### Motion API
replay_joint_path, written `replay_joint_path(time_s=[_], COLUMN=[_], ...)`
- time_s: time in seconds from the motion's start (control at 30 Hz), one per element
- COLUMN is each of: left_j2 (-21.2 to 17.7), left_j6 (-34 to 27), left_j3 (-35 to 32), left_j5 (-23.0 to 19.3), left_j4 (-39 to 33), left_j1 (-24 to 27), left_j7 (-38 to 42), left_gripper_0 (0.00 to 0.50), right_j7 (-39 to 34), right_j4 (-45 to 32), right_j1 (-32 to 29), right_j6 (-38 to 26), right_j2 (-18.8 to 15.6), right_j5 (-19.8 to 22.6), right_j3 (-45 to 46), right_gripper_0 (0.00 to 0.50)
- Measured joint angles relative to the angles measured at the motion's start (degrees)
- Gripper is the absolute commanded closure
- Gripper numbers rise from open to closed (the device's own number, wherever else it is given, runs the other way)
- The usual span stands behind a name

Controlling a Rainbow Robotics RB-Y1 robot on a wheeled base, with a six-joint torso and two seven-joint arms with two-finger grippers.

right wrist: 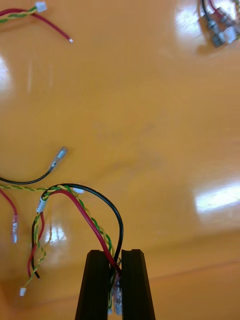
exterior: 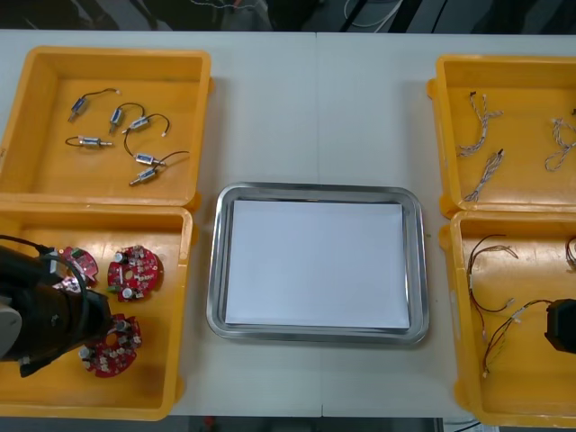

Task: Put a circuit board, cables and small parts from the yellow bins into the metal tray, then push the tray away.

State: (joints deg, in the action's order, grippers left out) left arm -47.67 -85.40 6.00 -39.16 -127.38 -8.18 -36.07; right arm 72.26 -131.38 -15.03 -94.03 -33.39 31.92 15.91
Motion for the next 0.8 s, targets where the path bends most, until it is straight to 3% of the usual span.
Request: replay_joint_path(time_s=[0.5,0.8], left_j2=[-5.4,-6.0], left_j6=[-10.1,-16.6], left_j3=[-0.8,-0.1], left_j5=[-12.2,-18.2], left_j4=[-0.9,-2.2], left_j1=[14.4,24.6], left_j7=[0.0,0.0], left_gripper_0=[0.500,0.500], right_j7=[0.0,0.0], right_j4=[1.4,5.7], right_j1=[1.7,4.5], right_j6=[0.0,0.0], right_j2=[-6.6,-9.0], right_j5=[2.2,4.7], right_j3=[4.2,5.3], right_gripper_0=[0.500,0.500])
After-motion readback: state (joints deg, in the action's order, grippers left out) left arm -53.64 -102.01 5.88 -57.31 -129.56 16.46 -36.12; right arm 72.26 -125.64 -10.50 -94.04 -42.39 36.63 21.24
